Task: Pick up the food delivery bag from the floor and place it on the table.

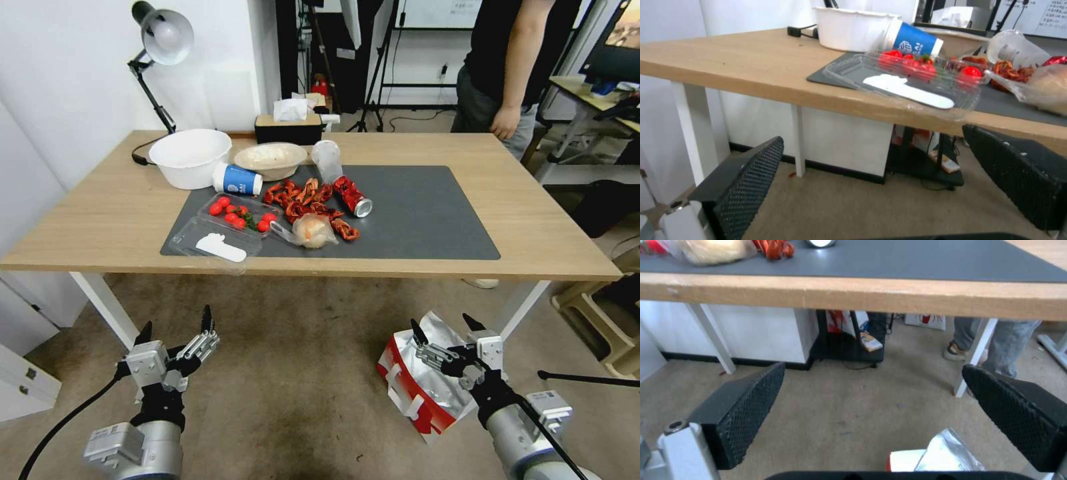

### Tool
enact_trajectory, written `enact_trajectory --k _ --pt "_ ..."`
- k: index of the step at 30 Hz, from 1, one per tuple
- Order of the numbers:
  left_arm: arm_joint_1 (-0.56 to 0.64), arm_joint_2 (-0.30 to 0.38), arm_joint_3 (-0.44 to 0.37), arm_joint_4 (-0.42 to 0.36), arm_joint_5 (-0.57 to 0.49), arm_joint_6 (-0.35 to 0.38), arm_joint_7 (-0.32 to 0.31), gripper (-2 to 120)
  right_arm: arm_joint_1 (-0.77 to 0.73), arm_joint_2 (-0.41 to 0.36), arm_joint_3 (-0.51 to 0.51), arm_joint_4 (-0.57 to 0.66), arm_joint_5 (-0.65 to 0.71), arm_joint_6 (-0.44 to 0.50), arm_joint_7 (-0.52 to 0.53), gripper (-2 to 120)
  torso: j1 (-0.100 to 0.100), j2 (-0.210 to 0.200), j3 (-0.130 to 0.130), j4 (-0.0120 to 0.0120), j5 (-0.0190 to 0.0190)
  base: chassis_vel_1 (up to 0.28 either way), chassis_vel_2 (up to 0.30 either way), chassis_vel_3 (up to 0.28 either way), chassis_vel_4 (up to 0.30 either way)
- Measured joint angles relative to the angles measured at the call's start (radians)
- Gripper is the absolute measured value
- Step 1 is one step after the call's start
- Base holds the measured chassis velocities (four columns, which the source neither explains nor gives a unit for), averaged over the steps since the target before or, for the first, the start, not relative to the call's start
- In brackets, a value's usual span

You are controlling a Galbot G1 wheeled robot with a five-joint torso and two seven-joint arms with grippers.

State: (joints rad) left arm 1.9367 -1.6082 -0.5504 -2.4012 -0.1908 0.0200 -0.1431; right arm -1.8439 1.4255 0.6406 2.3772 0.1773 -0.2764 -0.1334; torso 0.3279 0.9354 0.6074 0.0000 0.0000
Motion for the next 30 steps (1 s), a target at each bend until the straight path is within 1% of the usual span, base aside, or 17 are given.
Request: enact_trajectory --k 3,4,6,7,8,9,12,16,19,20,22,30 --pt "-0.009 0.0 -0.009 0.005 0.0 0.0 0.002 100 0.002 -0.002 0.0 -0.001 0.0 0.0 0.0 100 -0.01 -0.024 -0.014 0.0 0.0 0.0 0.0 0.0 0.0" --pt "-0.009 0.0 -0.009 0.005 0.0 0.0 0.002 100 0.002 -0.002 0.0 -0.001 0.0 0.0 0.0 100 -0.01 -0.024 -0.014 0.0 0.0 0.0 0.0 0.0 0.0" --pt "-0.012 0.0 -0.012 0.008 -0.001 0.001 0.006 100 0.001 -0.003 0.003 -0.006 -0.006 0.0 -0.002 100 -0.02 -0.046 -0.026 0.0 0.0 0.0 0.0 0.0 0.0" --pt "-0.012 0.0 -0.012 0.008 -0.001 0.001 0.006 100 0.001 -0.003 0.003 -0.006 -0.006 0.0 -0.002 100 -0.02 -0.046 -0.026 0.0 0.0 0.0 0.0 0.0 0.0" --pt "-0.015 0.0 -0.015 0.01 -0.001 0.001 0.006 100 0.001 -0.004 0.003 -0.01 -0.011 0.0 -0.002 100 -0.026 -0.06 -0.035 0.0 0.0 0.0 0.0 0.0 0.0" --pt "-0.015 0.0 -0.015 0.01 -0.001 0.001 0.006 100 0.001 -0.004 0.003 -0.01 -0.011 0.0 -0.002 100 -0.026 -0.06 -0.035 0.0 0.0 0.0 0.0 0.0 0.0" --pt "-0.017 0.0 -0.021 0.019 -0.002 0.0 0.011 100 0.002 -0.004 0.004 -0.019 -0.012 0.001 -0.003 100 -0.037 -0.088 -0.05 0.0 0.0 0.0 0.0 0.0 0.0" --pt "-0.019 0.0 -0.022 0.022 -0.004 -0.001 0.012 100 0.002 -0.004 0.004 -0.02 -0.005 0.0 -0.005 100 -0.044 -0.103 -0.059 0.0 0.0 0.0 0.0 0.0 0.0" --pt "-0.02 0.0 -0.021 0.028 -0.006 -0.006 0.013 100 0.0 -0.004 0.004 -0.023 0.006 -0.005 -0.01 100 -0.055 -0.129 -0.074 0.0 0.0 0.0 0.0 0.0 0.0" --pt "-0.02 0.0 -0.021 0.028 -0.006 -0.006 0.013 100 0.0 -0.004 0.004 -0.023 0.006 -0.005 -0.01 100 -0.055 -0.129 -0.074 0.0 0.0 0.0 0.0 0.0 0.0" --pt "-0.021 0.0 -0.021 0.031 -0.006 -0.007 0.014 100 -0.001 -0.005 0.005 -0.024 0.006 -0.005 -0.013 100 -0.062 -0.146 -0.084 0.0 0.0 0.0 0.0 0.0 0.0" --pt "-0.029 0.0 -0.047 0.042 -0.012 -0.007 0.032 100 -0.003 -0.012 0.008 -0.03 0.004 -0.005 -0.016 100 -0.075 -0.177 -0.102 0.0 -0.0001 0.0 0.0 0.0 0.0"
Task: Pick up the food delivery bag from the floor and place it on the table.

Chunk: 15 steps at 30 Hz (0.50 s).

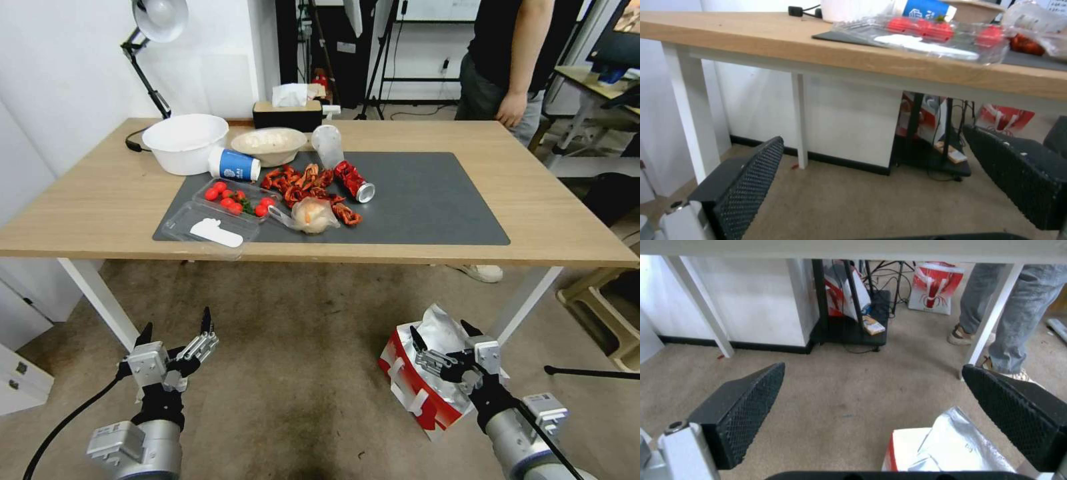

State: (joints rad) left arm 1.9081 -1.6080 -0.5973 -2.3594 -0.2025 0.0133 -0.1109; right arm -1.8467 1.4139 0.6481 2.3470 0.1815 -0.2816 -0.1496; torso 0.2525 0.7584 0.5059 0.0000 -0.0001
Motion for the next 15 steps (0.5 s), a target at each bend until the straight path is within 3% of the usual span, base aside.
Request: enact_trajectory --k 15 --pt "0.003 0.01 -0.024 0.009 -0.006 0.003 0.018 100 0.001 -0.007 0.0 -0.012 -0.001 0.002 0.0 100 -0.019 -0.048 -0.028 0.0 0.0 0.0 0.0 0.0 0.0"
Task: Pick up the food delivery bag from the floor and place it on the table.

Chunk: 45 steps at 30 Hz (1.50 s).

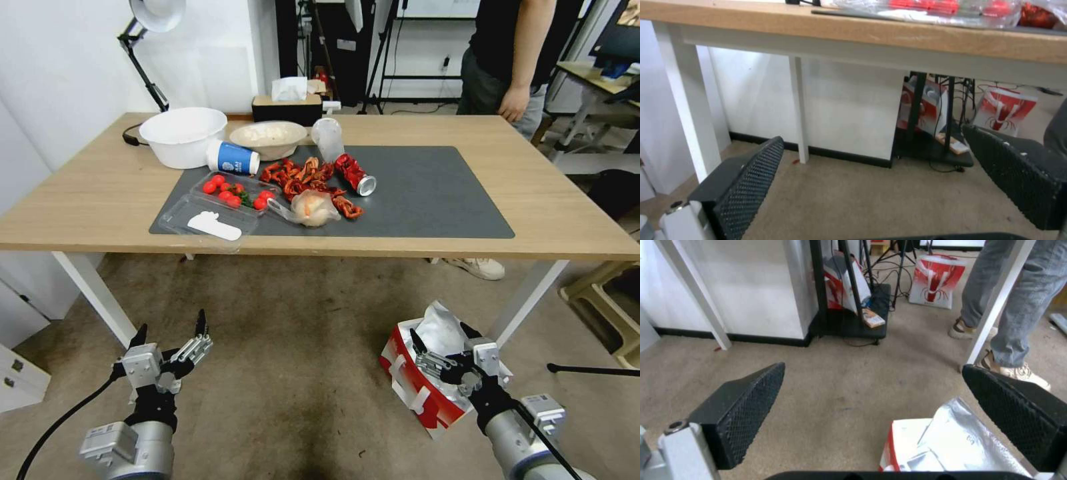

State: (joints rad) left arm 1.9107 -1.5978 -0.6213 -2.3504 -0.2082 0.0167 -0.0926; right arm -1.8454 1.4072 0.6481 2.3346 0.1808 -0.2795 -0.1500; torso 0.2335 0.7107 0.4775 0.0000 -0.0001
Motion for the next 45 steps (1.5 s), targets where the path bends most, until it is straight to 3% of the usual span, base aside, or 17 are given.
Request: enact_trajectory --k 28,45 --pt "0.0 0.021 -0.008 0.024 -0.008 0.003 0.03 100 0.017 -0.001 0.003 -0.023 0.0 0.001 0.002 100 -0.043 -0.109 -0.066 0.0 0.0 0.0 0.0 0.0 0.0" --pt "0.002 0.013 -0.014 0.024 -0.002 -0.006 0.042 100 0.021 -0.008 0.009 -0.031 0.004 0.002 0.001 100 -0.085 -0.217 -0.133 0.0 0.0 0.0 0.0 0.0 0.0"
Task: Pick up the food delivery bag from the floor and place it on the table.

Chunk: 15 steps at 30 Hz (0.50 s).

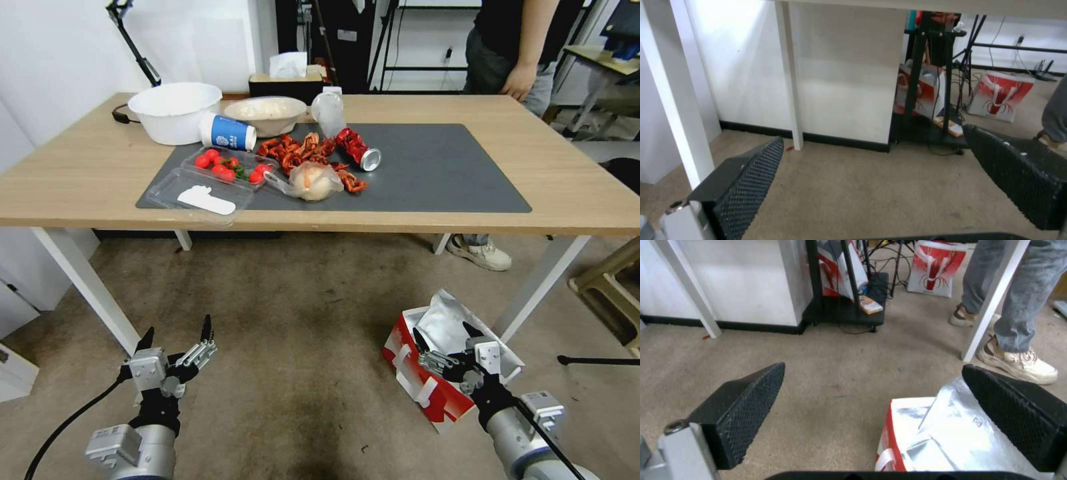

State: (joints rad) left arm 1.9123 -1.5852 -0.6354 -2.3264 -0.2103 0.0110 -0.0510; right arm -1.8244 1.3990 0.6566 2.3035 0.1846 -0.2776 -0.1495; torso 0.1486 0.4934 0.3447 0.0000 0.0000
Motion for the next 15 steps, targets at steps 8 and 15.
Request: enact_trajectory --k 8,15 --pt "0.0 0.004 -0.015 0.006 -0.002 -0.014 0.015 100 0.001 -0.003 -0.001 -0.005 0.0 0.003 -0.003 100 -0.015 -0.041 -0.026 0.0 0.0 0.0 0.0 0.0 0.0" --pt "-0.002 0.008 -0.017 0.009 -0.002 -0.015 0.022 100 -0.001 -0.004 0.0 -0.005 -0.001 0.004 -0.005 100 -0.023 -0.067 -0.044 0.0 0.0 0.0 0.0 0.0 0.0"
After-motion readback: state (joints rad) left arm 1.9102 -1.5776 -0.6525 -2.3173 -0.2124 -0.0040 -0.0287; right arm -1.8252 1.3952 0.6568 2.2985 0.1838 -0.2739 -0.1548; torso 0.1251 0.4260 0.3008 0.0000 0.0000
